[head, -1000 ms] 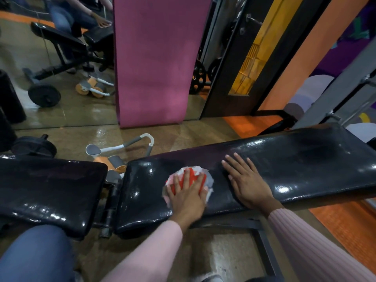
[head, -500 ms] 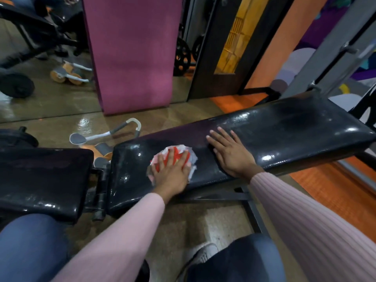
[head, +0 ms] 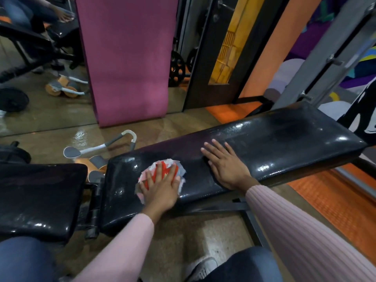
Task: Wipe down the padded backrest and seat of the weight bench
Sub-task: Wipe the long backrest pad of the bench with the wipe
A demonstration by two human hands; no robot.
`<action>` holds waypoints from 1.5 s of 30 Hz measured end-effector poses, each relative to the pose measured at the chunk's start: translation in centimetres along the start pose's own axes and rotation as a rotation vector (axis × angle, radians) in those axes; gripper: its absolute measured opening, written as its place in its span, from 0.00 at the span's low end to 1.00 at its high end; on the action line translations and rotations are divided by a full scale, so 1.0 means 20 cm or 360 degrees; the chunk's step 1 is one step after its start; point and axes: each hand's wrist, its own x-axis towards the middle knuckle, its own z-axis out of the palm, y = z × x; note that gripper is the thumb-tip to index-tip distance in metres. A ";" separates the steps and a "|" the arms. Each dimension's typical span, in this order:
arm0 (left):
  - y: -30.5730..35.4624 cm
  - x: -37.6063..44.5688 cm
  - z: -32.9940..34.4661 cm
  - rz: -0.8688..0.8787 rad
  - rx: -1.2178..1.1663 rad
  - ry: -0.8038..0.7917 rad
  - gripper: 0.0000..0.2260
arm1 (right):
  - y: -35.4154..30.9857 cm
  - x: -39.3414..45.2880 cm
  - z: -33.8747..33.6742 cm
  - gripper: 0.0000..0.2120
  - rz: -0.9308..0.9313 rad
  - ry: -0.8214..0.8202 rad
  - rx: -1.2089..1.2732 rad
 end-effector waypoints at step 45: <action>-0.22 0.00 -0.07 -0.0103 -0.0108 -0.0033 0.22 | 0.02 0.01 0.03 0.25 -0.0008 0.0054 -0.0024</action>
